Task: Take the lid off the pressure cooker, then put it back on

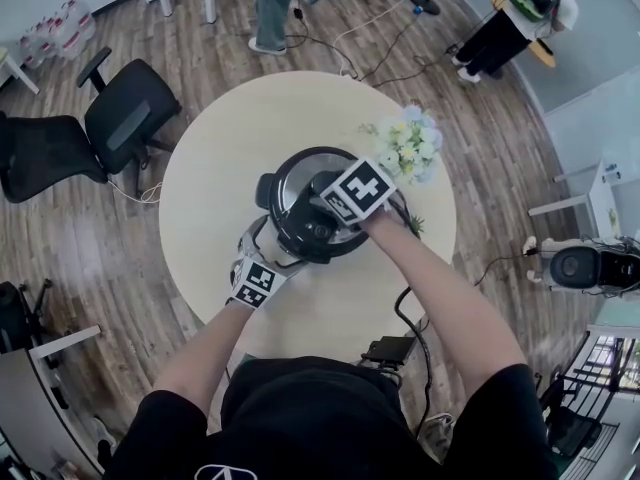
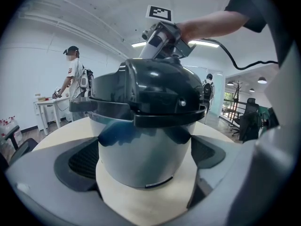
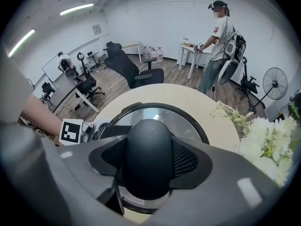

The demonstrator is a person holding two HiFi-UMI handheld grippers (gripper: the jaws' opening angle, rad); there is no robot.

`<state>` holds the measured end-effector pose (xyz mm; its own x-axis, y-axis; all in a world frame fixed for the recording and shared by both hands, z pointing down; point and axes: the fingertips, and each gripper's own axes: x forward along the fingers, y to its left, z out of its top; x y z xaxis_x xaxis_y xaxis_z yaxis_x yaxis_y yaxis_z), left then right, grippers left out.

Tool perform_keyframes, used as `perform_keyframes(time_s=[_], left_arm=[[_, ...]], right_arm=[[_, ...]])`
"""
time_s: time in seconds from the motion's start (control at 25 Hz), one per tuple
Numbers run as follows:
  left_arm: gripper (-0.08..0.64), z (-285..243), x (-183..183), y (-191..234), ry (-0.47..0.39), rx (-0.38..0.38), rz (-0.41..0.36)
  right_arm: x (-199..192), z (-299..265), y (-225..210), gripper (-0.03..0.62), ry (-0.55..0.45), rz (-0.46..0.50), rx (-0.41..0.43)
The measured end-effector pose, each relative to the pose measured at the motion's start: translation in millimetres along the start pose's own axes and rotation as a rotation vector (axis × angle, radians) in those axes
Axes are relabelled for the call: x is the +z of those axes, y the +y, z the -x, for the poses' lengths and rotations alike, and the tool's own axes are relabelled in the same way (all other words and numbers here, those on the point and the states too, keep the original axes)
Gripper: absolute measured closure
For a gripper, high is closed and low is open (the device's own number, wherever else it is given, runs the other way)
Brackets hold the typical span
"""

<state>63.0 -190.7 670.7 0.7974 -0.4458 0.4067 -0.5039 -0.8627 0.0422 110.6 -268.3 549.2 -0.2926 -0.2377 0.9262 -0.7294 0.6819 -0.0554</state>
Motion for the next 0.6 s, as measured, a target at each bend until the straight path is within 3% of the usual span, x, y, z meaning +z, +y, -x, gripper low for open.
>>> perform_keyframes(time_s=[0.32, 0.6], left_arm=[[-0.029, 5, 5, -3, 0.001, -0.004, -0.001], [-0.029, 1, -4, -2, 0.001, -0.014, -0.006]], right_arm=[[-3, 1, 5, 0.302, 0.024, 0.055, 0.033], [-6, 2, 12, 0.301, 0.061, 0.231, 0.087]])
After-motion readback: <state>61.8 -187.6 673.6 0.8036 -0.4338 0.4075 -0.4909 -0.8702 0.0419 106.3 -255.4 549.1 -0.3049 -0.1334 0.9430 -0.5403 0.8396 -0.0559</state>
